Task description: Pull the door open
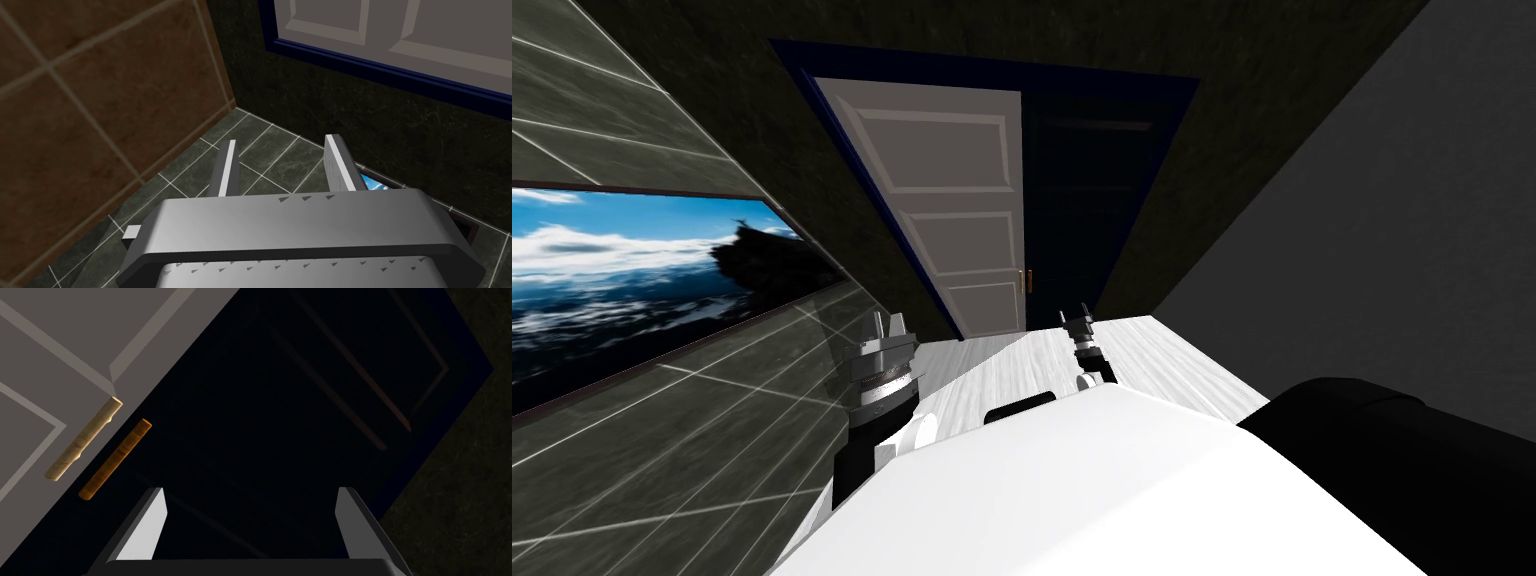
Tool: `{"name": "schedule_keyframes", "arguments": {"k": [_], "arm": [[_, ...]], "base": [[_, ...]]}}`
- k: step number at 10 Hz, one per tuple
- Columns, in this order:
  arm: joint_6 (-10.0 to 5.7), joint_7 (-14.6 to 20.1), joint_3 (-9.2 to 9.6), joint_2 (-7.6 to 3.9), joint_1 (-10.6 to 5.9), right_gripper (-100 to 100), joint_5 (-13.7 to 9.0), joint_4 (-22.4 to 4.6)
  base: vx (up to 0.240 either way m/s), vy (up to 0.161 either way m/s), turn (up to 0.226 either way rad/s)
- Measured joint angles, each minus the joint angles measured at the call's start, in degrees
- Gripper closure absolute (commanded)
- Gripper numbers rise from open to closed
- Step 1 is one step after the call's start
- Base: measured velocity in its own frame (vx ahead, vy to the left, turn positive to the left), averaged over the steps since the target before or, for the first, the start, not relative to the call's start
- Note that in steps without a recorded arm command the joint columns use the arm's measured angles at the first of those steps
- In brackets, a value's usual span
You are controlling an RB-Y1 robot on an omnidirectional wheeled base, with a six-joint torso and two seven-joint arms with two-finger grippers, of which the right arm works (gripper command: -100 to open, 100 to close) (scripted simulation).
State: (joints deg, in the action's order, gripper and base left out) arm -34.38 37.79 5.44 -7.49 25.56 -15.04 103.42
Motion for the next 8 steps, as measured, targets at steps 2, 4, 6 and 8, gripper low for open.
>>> {"name": "schedule_keyframes", "arguments": {"k": [2, 4, 6, 8], "arm": [[-0.76, 2.56, 0.08, -0.85, -0.40, -100, -1.03, -2.38], [-1.76, 5.00, 0.40, -1.45, -0.72, -100, -1.93, -4.90], [-2.54, 7.49, 0.72, -2.23, -0.41, -100, -2.87, -6.63], [-3.12, 9.95, 0.85, -2.94, -0.85, -100, -3.88, -8.87]], "base": [[0.099, 0.022, 0.035], [0.101, 0.027, 0.048], [0.108, 0.019, 0.036], [0.113, 0.023, 0.041]]}}
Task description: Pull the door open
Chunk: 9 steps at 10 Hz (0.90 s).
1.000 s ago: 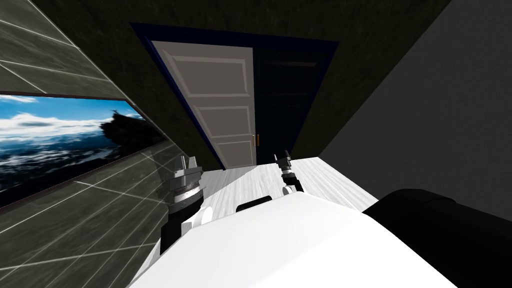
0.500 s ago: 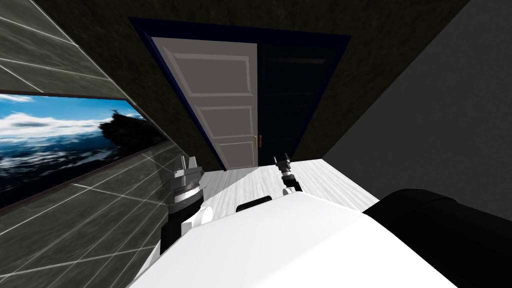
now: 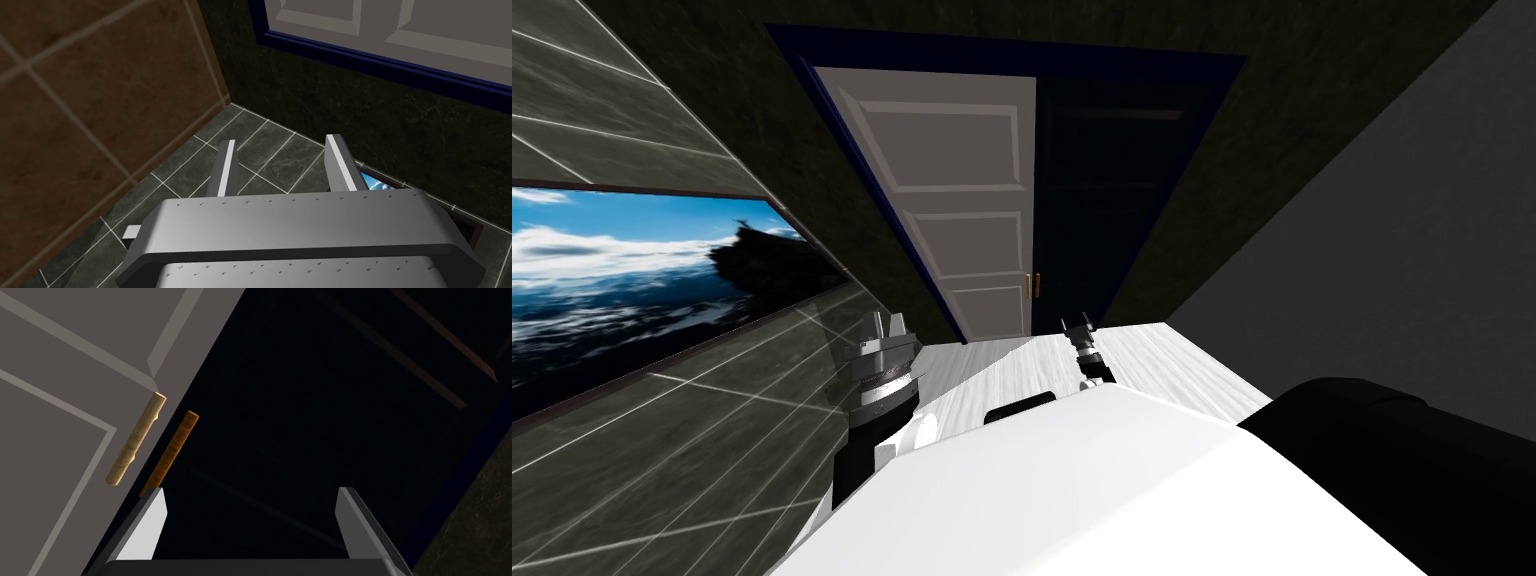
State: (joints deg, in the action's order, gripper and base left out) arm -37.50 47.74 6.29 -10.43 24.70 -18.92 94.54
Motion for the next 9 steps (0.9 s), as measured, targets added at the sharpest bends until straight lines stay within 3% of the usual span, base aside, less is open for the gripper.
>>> {"name": "schedule_keyframes", "arguments": {"k": [9], "arm": [[-3.84, 10.56, 1.38, -2.46, -1.17, -100, -3.98, -10.27]], "base": [[0.102, 0.019, 0.042]]}}
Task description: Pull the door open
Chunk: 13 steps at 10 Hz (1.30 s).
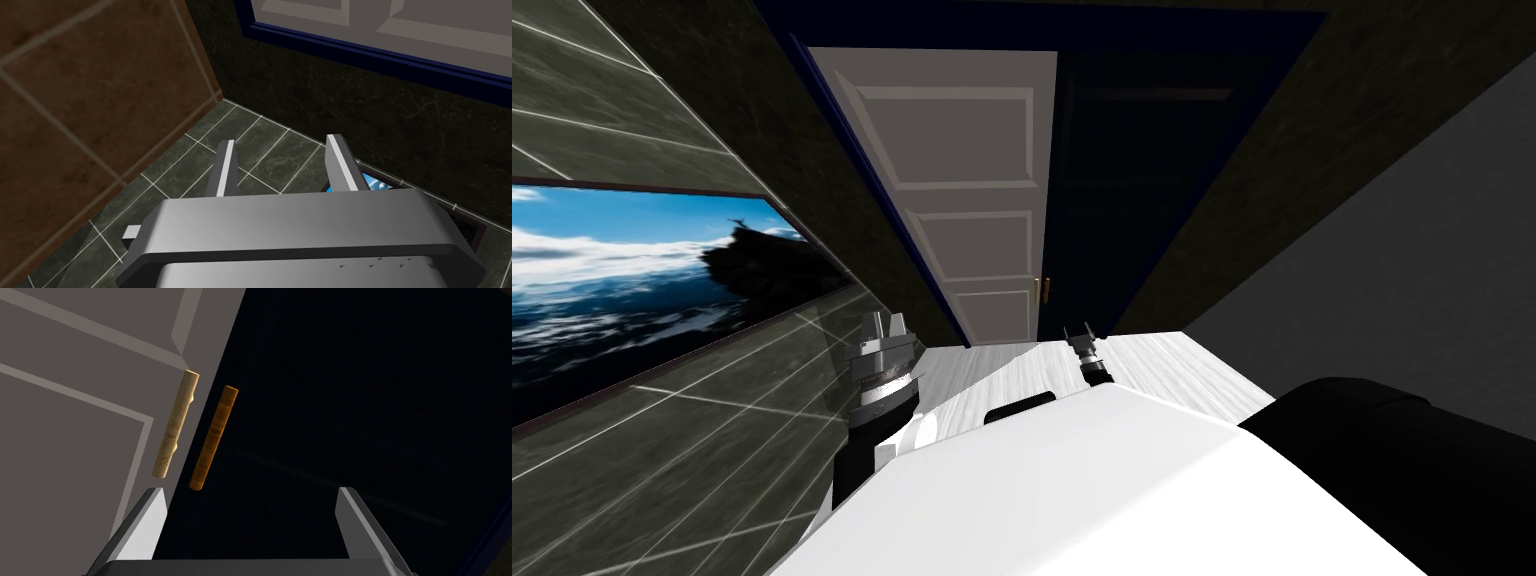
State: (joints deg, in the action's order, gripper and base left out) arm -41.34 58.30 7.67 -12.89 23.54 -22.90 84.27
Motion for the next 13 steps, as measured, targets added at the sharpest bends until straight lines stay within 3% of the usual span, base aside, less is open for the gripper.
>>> {"name": "schedule_keyframes", "arguments": {"k": [13], "arm": [[-4.81, 14.22, 1.50, -3.53, -1.88, -100, -5.45, -13.44]], "base": [[0.108, 0.008, 0.039]]}}
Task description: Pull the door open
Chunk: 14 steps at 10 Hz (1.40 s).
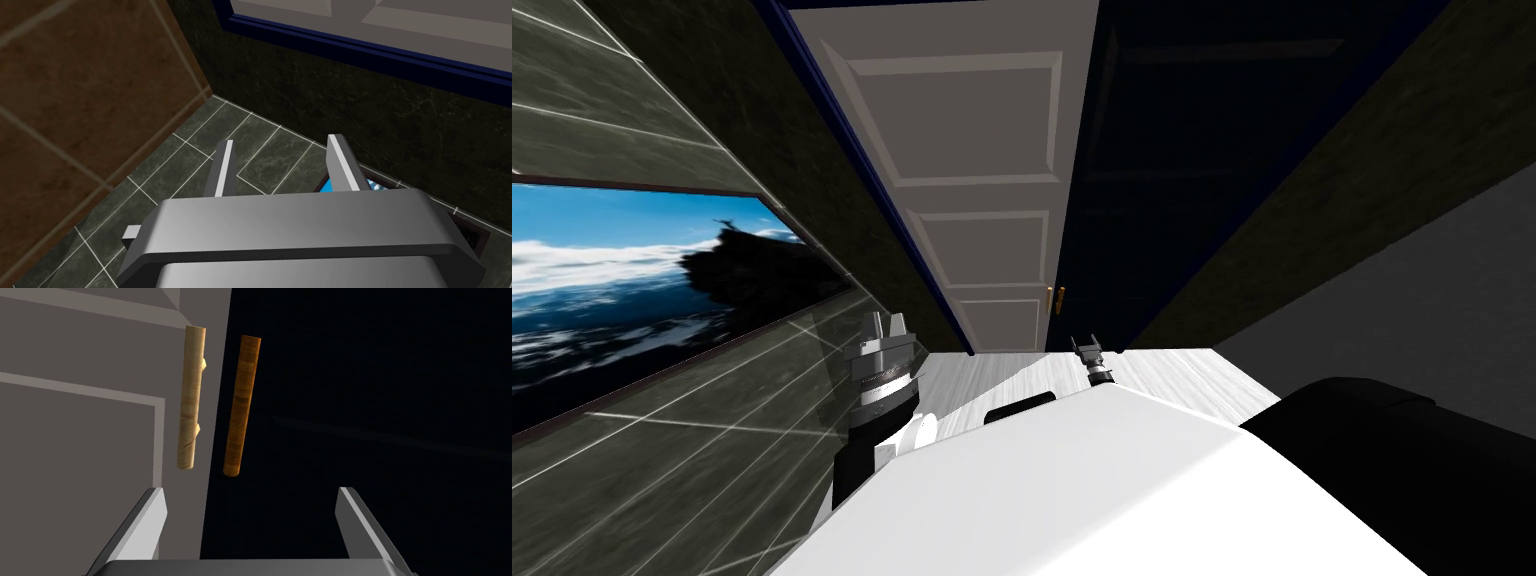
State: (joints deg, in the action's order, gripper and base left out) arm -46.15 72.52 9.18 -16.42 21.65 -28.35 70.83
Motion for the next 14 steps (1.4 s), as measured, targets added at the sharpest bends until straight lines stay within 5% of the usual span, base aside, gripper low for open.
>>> {"name": "schedule_keyframes", "arguments": {"k": [10, 12, 14], "arm": [[-3.65, 10.38, 1.18, -2.27, -1.24, -100, -3.93, -9.15], [-3.86, 11.39, 1.23, -2.49, -1.69, -100, -4.33, -10.03], [-3.72, 11.52, 0.71, -3.04, -0.28, -100, -4.63, -10.51]], "base": [[0.166, -0.005, 0.043], [0.011, -0.003, -0.042], [-0.176, 0.004, -0.089]]}}
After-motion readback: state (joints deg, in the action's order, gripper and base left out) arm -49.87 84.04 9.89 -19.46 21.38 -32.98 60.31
